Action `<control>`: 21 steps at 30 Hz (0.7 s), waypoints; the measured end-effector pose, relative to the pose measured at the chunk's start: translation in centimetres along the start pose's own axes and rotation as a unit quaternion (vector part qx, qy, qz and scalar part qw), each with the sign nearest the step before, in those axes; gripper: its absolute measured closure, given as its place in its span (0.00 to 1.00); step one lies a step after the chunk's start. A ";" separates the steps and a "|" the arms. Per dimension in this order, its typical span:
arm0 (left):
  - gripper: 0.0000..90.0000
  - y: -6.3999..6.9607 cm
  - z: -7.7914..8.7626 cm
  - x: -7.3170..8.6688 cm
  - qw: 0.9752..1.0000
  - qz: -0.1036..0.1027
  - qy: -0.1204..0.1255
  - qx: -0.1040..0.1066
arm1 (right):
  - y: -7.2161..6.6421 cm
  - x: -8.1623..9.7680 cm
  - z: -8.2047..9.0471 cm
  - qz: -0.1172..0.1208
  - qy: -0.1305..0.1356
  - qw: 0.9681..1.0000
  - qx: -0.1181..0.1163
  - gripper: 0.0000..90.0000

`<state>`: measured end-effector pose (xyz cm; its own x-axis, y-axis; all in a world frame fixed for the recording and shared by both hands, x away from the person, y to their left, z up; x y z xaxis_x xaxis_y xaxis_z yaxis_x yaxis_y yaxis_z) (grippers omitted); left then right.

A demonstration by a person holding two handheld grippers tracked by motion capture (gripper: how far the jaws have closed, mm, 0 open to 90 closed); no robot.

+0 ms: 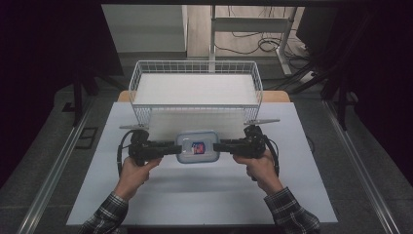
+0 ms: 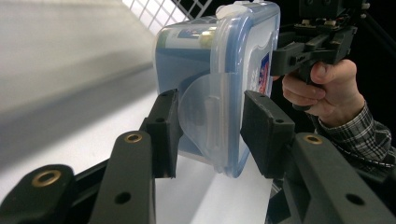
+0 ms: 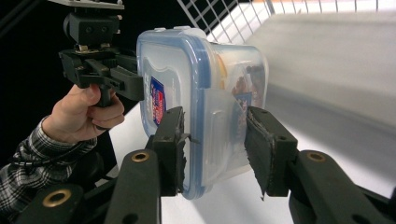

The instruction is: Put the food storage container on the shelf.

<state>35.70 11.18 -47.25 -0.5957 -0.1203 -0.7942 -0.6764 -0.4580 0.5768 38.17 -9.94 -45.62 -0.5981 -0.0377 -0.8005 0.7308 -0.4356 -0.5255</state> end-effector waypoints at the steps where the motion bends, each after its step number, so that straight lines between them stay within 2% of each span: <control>1: 0.64 0.1 0.0 -0.5 1.000 0.000 0.002 -0.001 | -0.1 -0.4 0.0 0.001 0.002 1.000 0.000 0.65; 11: 0.63 0.5 0.3 -5.6 1.000 -0.017 0.014 -0.014 | -0.6 -5.2 -0.4 0.001 0.014 1.000 -0.001 0.65; 21: 0.63 0.4 -0.1 -10.8 0.999 -0.026 0.013 -0.015 | -0.6 -10.0 -0.6 0.001 0.030 1.000 0.000 0.65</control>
<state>41.93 12.20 -38.43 -0.5484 -0.1192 -0.8277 -0.6921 -0.4908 0.5292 43.91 -8.80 -37.41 -0.5758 0.0150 -0.8174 0.7320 -0.4358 -0.5237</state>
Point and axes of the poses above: each handheld gripper's, and its own axes: z roughly backward along the jaws, x roughly out of its underside, y roughly to its right, the point moved 8 cm from there along -z, roughly forward along the jaws, and after that the axes turned 10 degrees about y, right-handed, at the moved point
